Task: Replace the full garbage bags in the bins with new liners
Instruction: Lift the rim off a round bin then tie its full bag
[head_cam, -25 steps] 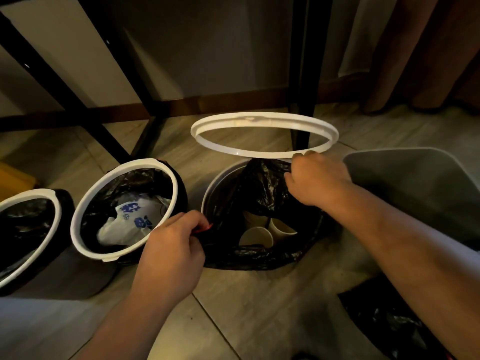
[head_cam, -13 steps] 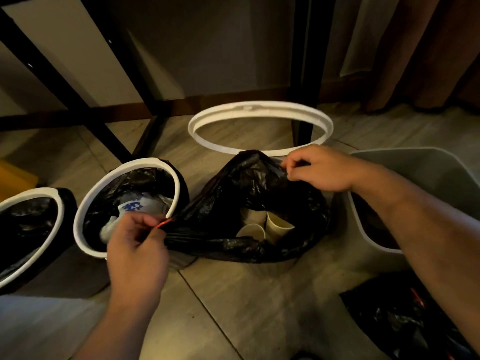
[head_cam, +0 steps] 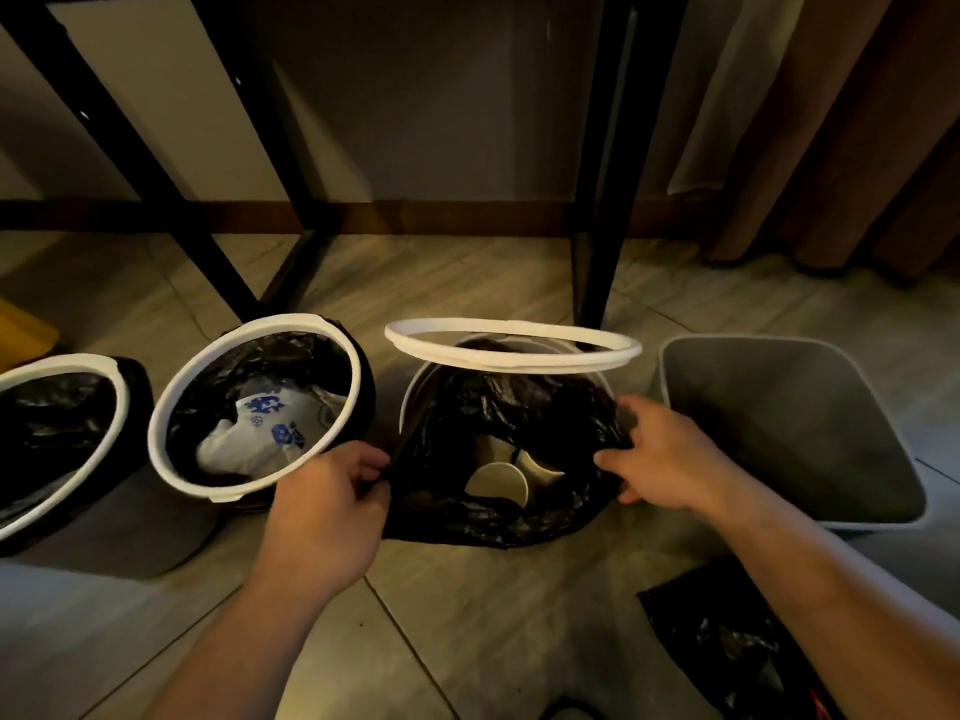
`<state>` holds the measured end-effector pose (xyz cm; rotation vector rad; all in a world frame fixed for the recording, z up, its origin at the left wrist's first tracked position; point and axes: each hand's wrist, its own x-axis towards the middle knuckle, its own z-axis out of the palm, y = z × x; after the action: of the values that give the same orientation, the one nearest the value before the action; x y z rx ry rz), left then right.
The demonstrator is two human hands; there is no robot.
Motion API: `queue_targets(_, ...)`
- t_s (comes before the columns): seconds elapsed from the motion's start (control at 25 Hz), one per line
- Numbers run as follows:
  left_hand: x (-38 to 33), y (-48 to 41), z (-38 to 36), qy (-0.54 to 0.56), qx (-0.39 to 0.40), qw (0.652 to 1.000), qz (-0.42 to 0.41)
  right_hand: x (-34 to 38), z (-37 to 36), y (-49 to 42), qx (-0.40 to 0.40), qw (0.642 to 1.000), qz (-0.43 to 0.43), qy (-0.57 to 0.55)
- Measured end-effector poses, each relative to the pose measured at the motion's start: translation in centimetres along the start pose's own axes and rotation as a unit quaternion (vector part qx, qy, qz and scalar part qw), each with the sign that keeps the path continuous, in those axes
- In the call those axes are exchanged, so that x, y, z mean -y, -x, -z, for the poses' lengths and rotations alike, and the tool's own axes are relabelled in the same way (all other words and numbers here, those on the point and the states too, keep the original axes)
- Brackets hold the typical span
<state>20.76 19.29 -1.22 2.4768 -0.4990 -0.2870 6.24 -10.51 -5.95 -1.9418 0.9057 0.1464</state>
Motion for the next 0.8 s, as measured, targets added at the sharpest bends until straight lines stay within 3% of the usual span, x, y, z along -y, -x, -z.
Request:
queue_targets(0.12,-0.2,0.4,0.6,0.172,-0.006,0.984,0.054,-0.4,0.4,0.4,-0.035,0.997,-0.027,-0.065)
queue_targets(0.2,-0.7,0.3,1.4,0.274,-0.029,0.958,0.072,-0.6,0.6,1.3,-0.048,0.983,-0.012,-0.175)
queue_targets(0.28,-1.2,-0.2,2.1,0.306,-0.06,0.948,0.057,-1.1,-0.1,2.6,-0.043,0.953,-0.029,-0.297)
queue_targets(0.36,-1.7,-0.4,2.6,0.315,-0.071,0.945,0.05,-1.8,-1.5,3.7,-0.032,0.946,-0.07,-0.316)
queue_targets(0.52,-1.6,-0.4,2.5,0.331,0.065,0.937,0.096,-1.3,-0.8,4.7,-0.067,0.928,-0.105,-0.35)
queue_targets(0.64,-1.9,-0.7,2.3,0.352,0.05,0.929,0.105,1.0,1.1,4.6,-0.095,0.953,-0.055,-0.282)
queue_targets(0.8,-4.0,-1.1,2.5,0.412,0.03,0.904,0.111,4.3,2.1,5.0,-0.069,0.99,-0.03,-0.12)
